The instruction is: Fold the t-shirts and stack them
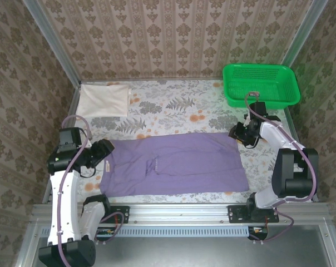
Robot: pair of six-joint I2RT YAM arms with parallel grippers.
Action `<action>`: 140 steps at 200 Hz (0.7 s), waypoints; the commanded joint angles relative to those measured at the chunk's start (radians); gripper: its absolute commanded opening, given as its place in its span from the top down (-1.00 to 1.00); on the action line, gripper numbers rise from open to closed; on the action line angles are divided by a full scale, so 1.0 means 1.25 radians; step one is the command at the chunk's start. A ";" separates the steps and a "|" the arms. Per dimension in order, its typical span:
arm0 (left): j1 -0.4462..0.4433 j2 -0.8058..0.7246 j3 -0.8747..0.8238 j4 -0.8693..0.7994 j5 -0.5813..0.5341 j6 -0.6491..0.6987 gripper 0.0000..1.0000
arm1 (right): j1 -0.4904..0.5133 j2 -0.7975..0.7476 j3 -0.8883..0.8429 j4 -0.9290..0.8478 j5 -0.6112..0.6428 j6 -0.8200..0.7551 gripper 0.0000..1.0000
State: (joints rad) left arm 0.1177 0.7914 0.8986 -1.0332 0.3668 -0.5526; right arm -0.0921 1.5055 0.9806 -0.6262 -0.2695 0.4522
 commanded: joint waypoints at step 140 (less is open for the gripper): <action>-0.058 0.664 0.187 0.171 -0.113 0.184 -0.27 | 0.114 0.230 0.103 0.112 0.075 0.076 0.46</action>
State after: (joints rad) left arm 0.0517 1.5410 1.0660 -0.8642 0.2203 -0.3744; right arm 0.0441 1.7557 1.0508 -0.4587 -0.2127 0.5751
